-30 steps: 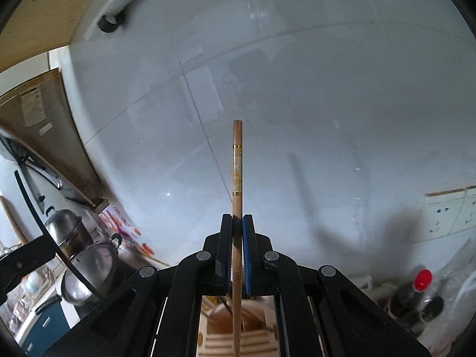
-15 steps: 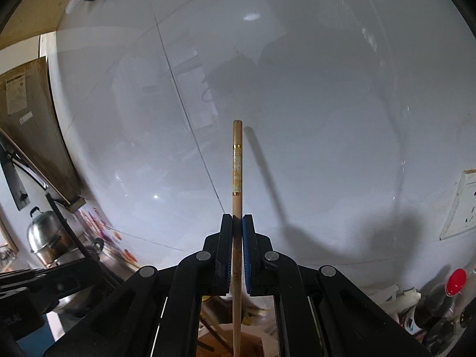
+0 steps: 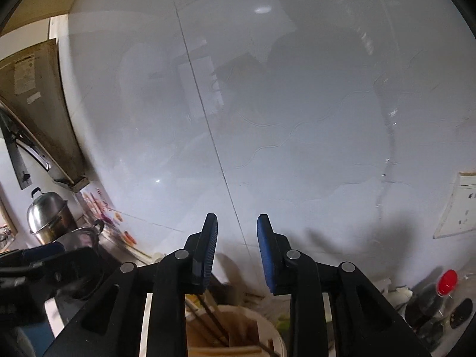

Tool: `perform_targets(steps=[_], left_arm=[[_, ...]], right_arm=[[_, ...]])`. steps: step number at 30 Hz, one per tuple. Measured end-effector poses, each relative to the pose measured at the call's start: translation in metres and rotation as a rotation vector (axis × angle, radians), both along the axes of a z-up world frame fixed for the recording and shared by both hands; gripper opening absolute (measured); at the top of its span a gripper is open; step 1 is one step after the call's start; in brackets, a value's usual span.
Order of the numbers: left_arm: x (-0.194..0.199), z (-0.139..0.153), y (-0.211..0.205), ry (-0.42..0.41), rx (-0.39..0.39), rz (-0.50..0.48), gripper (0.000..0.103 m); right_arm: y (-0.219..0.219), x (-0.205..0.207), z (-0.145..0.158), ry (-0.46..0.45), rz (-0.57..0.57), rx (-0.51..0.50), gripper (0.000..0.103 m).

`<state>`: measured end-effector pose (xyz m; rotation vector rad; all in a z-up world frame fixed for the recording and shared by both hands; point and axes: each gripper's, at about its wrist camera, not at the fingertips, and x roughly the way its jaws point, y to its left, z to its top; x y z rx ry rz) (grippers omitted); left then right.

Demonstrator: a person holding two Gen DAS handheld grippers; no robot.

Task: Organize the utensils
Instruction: 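Open both tools to release the chopsticks and withdraw from the holder, then grasp a light wooden chopstick with the left tool while the right tool grasps a dark one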

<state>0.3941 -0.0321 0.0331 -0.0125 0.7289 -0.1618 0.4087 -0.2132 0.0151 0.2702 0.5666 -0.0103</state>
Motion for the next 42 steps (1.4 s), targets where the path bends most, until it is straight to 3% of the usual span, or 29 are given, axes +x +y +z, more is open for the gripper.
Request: perform_targets(steps=[2,7,14,21,27,31,34,35,39,41,42], left_arm=[[-0.010,-0.002,0.006,-0.007,0.022,0.023,0.103],[-0.032,-0.017,0.013,0.002,0.054,0.039,0.103],[-0.065,-0.064,0.006,0.093,0.091,0.007,0.103],[-0.097,-0.141,-0.019,0.247,0.151,-0.062,0.103],[-0.125,-0.199,-0.044,0.368,0.194,-0.137,0.103],[-0.141,-0.248,-0.065,0.517,0.212,-0.206,0.103],[-0.147,-0.281,-0.075,0.599,0.218,-0.239,0.095],[-0.149,-0.291,-0.078,0.622,0.219,-0.246,0.084],[-0.150,-0.315,-0.087,0.667,0.219,-0.274,0.065],[-0.152,-0.317,-0.090,0.658,0.193,-0.287,0.046],[-0.152,-0.317,-0.091,0.649,0.190,-0.289,0.042]], right_arm=[[-0.003,-0.011,0.006,0.009,-0.007,0.000,0.037],[-0.011,-0.043,0.019,0.051,-0.040,0.002,0.062],[-0.035,-0.104,0.007,0.162,-0.118,-0.020,0.063],[-0.063,-0.166,-0.052,0.350,-0.172,-0.023,0.063],[-0.081,-0.207,-0.131,0.564,-0.205,0.039,0.063],[-0.089,-0.229,-0.174,0.671,-0.222,0.072,0.063],[-0.096,-0.242,-0.193,0.718,-0.240,0.099,0.063],[-0.097,-0.246,-0.199,0.731,-0.244,0.101,0.062],[-0.099,-0.256,-0.212,0.768,-0.246,0.104,0.055],[-0.100,-0.260,-0.218,0.784,-0.246,0.106,0.054],[-0.099,-0.261,-0.219,0.789,-0.244,0.105,0.053]])
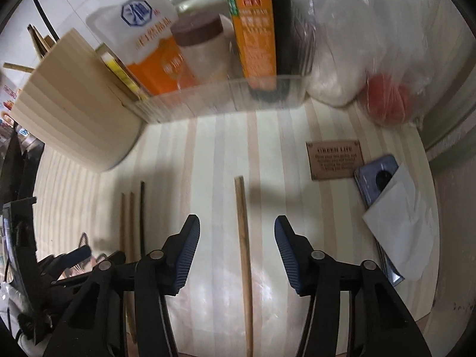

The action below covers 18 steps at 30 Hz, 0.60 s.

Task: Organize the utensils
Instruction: 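Grasp a light wooden chopstick with the left tool while the right tool grasps a dark one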

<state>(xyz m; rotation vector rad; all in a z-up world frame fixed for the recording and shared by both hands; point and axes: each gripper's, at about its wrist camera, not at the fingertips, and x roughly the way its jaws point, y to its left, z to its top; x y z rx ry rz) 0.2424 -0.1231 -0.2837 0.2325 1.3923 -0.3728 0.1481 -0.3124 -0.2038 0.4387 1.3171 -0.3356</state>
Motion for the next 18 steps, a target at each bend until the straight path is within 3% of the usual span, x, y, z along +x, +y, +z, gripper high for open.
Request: perform_targets(steps=[2,3,10,15,18], left_arm=[[0.000,-0.002,-0.004,-0.004,0.015,-0.018,0.009],[0.000,-0.004,-0.003,0.004,0.012,-0.017,0.005],[-0.002,-0.006,0.035,-0.019,0.035,0.059,0.004],[-0.004,-0.006,0.064,-0.013,0.034,0.125,0.004],[-0.003,-0.006,0.073,-0.010,0.029,0.146,0.004]], right_arm=[[0.003,-0.001,-0.004,0.011,0.006,0.007,0.053],[0.005,-0.001,-0.005,0.015,0.011,0.014,0.053],[0.043,0.026,-0.025,0.021,0.099,0.158,0.047],[0.086,0.054,-0.045,0.071,0.202,0.181,0.046],[0.110,0.063,-0.059,0.124,0.263,0.159,0.033]])
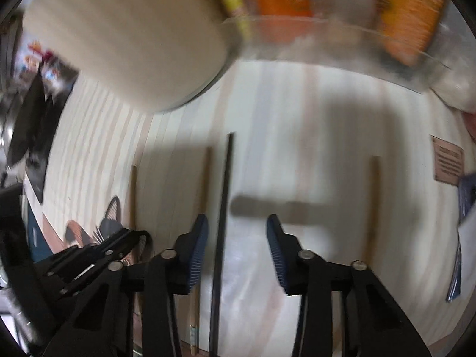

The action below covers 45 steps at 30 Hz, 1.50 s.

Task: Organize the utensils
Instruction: 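Grasp a light wooden chopstick with the left tool while the right tool grasps a dark one, then lift both chopsticks and lower them upright into the beige holder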

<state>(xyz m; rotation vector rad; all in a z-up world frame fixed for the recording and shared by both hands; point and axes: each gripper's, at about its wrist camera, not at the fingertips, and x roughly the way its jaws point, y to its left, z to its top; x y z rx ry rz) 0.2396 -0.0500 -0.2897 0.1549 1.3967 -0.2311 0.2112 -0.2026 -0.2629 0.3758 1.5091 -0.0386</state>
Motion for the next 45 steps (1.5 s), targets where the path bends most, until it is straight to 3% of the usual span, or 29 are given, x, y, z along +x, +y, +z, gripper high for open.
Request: perform_targets(steps=[1,7,13,20,27,34,37,45], left_arm=[[0.001,0.000,0.003,0.000,-0.003,0.007,0.004],[0.002,0.000,0.006,0.009,-0.010,0.025,0.004],[-0.017,0.001,0.006,0.043,-0.025,0.010,0.004],[-0.020,0.001,-0.008,0.042,0.003,-0.025,0.007],[-0.018,-0.001,-0.022,0.025,0.024,-0.043,0.006],[0.005,0.000,-0.009,0.042,-0.018,0.064,0.005],[0.010,-0.002,-0.008,0.056,-0.024,0.042,0.007],[0.022,-0.003,-0.023,0.041,0.020,-0.011,0.007]], right_arm=[[0.004,0.001,-0.003,0.008,0.013,0.001,0.025],[0.026,0.000,-0.008,0.016,0.119,-0.113,0.007],[0.017,-0.013,-0.007,0.078,0.190,-0.150,0.006],[-0.002,-0.036,-0.006,0.118,0.194,-0.117,0.006],[-0.017,-0.034,-0.013,0.132,0.164,-0.110,0.006],[-0.034,-0.029,-0.012,0.096,0.080,-0.088,0.005],[-0.038,-0.024,-0.014,0.097,0.050,-0.076,0.005],[-0.041,-0.005,-0.019,0.152,0.099,-0.060,0.005]])
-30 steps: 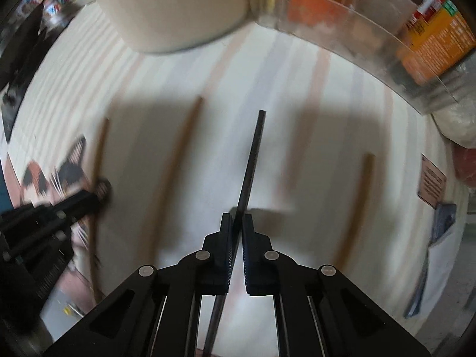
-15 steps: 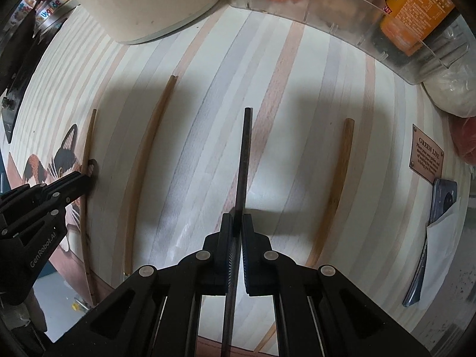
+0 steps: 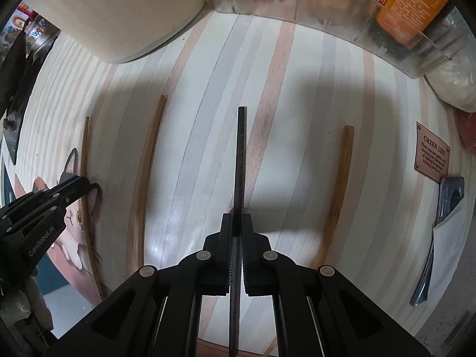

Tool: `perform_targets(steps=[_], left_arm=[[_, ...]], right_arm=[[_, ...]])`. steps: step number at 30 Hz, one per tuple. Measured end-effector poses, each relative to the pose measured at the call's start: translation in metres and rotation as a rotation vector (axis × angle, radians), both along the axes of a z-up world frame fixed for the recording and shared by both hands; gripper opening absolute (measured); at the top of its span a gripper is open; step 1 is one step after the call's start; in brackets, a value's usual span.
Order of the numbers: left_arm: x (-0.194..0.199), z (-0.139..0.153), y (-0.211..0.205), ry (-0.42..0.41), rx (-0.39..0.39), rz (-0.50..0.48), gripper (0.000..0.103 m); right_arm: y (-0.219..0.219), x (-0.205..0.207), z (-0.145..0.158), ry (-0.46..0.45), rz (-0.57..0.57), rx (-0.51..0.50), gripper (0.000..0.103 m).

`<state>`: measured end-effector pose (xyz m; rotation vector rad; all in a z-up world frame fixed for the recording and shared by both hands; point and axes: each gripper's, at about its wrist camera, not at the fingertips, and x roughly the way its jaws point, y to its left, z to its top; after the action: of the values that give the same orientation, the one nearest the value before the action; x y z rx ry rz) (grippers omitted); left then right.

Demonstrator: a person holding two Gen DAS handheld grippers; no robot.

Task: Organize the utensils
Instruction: 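Lift both chopsticks and lower them upright into the beige holder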

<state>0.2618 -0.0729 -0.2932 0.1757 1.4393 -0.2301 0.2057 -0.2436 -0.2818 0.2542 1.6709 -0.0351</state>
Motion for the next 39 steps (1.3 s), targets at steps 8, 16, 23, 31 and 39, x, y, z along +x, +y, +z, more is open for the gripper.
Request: perform_targets(steps=[8,16,23,31,39], left_arm=[[-0.005,0.000,0.000,-0.003,0.001,0.001,0.007],[-0.008,-0.001,0.004,-0.009,0.007,-0.021,0.007],[-0.013,0.010,0.003,-0.032,-0.010,-0.020,0.005],[-0.027,0.064,0.001,-0.133,-0.077,-0.043,0.004],[-0.032,0.127,0.003,-0.273,-0.142,-0.033,0.004]], right_arm=[[0.021,-0.002,-0.003,-0.005,0.010,-0.027,0.005],[0.032,-0.005,-0.002,-0.017,0.033,-0.062,0.005],[0.040,-0.014,0.002,-0.087,0.023,-0.082,0.005],[0.029,-0.029,0.048,-0.265,-0.057,-0.009,0.005],[0.022,-0.034,0.113,-0.494,-0.072,-0.031,0.004]])
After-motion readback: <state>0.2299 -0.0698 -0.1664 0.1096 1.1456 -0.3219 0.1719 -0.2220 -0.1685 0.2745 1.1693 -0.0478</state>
